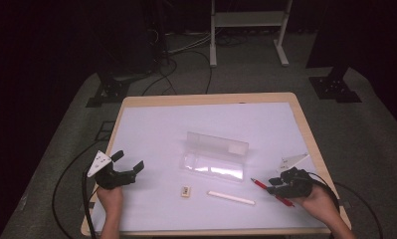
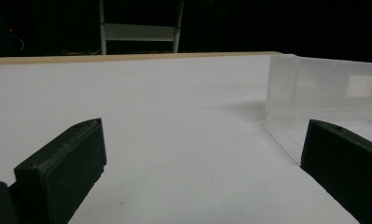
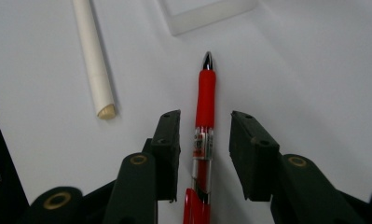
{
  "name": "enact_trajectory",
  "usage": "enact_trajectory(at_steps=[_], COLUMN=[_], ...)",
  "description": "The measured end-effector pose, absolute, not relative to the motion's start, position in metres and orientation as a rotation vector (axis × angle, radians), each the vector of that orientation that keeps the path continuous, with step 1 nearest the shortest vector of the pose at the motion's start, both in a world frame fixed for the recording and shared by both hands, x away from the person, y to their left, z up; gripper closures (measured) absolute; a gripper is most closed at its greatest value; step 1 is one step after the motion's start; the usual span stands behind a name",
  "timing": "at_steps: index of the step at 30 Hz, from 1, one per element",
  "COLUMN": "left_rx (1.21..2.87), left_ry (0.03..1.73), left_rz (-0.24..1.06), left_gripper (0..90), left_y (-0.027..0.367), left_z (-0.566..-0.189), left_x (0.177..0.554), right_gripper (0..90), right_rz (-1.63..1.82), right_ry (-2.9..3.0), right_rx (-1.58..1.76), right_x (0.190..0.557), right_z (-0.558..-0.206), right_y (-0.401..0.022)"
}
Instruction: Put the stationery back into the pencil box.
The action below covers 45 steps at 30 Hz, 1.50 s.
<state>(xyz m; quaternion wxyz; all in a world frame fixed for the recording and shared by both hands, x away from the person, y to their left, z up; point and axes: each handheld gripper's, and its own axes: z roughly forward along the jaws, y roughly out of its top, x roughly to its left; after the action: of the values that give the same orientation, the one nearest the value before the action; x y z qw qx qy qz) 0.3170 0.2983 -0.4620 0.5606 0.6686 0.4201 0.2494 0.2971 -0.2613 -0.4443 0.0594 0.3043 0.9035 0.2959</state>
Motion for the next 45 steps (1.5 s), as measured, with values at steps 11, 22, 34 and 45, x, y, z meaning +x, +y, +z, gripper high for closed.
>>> enact_trajectory(at_steps=[11, 22, 34, 45], left_rx=[1.571, 1.574, 1.57, 1.567], left_ry=[0.992, 0.99, 0.988, 0.991], left_rz=[0.585, 0.586, 0.586, 0.583], left_gripper=[0.0, 0.0, 0.0, 0.0], left_y=[0.299, 0.298, 0.299, 0.299], left_z=[-0.462, -0.462, -0.462, -0.462], left_x=[0.317, 0.317, 0.317, 0.317], right_gripper=[73.6, 78.7, 78.8, 78.8], right_rz=[0.83, 0.843, 0.895, 0.916], right_ry=[2.724, 2.719, 2.734, 2.757], right_rx=[0.917, 0.924, 0.842, 0.769], right_x=[0.29, 0.292, 0.302, 0.314], right_z=[-0.457, -0.454, -0.432, -0.416], right_y=[-0.261, -0.261, -0.248, -0.232])
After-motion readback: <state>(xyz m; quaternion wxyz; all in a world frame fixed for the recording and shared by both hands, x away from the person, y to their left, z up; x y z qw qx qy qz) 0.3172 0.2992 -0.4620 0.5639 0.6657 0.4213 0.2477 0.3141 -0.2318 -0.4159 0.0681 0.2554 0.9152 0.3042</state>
